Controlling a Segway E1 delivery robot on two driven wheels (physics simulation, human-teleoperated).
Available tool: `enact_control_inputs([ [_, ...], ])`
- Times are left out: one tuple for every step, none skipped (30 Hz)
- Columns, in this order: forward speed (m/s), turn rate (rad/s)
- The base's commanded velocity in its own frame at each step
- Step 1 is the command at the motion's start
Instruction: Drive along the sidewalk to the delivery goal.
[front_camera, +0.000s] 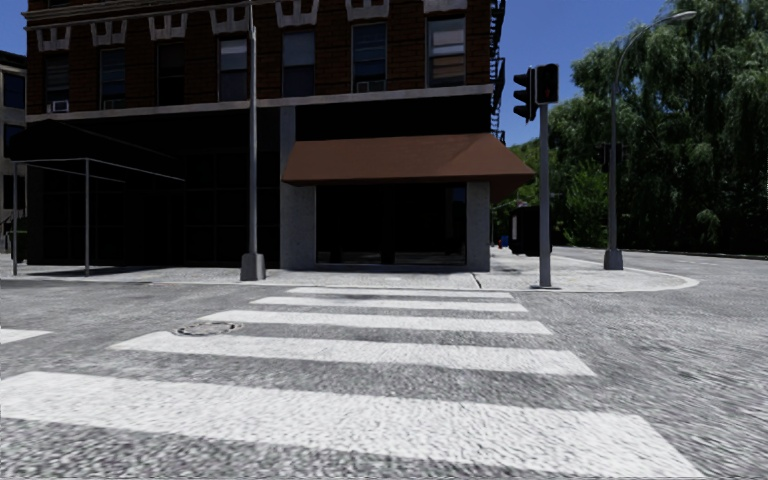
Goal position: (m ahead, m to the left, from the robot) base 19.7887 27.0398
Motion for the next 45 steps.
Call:
enact_control_inputs([
  [2.0, 0.0],
  [2.0, 0.0],
  [2.0, 0.0],
  [2.0, 0.0],
  [2.0, 0.0],
  [2.0, 0.0],
  [2.0, 0.0],
  [2.0, 0.0],
  [2.0, 0.0],
  [2.0, 0.0],
  [2.0, 0.0],
  [2.0, 0.0],
  [2.0, 0.0],
  [2.0, 0.0],
  [2.0, 0.0],
  [2.0, 0.0],
  [2.0, 0.0],
  [2.0, 0.0],
  [2.0, 0.0],
  [2.0, 0.0],
  [2.0, 0.0],
  [2.0, 0.0],
  [2.0, 0.0],
  [2.0, 0.0],
  [2.0, 0.0],
  [2.0, 0.0],
  [2.0, 0.0],
  [2.0, 0.0],
  [2.0, 0.0],
  [2.0, 0.0],
  [2.0, 0.0],
  [2.0, 0.0],
  [2.0, 0.0],
  [2.0, 0.0],
  [2.0, 0.0],
  [2.0, 0.0],
  [2.0, 0.0],
  [2.0, 0.0],
  [2.0, 0.0],
  [2.0, 0.0],
  [2.0, 0.0],
  [2.0, 0.0],
  [2.0, 0.0],
  [2.0, 0.0],
  [2.0, 0.0],
])
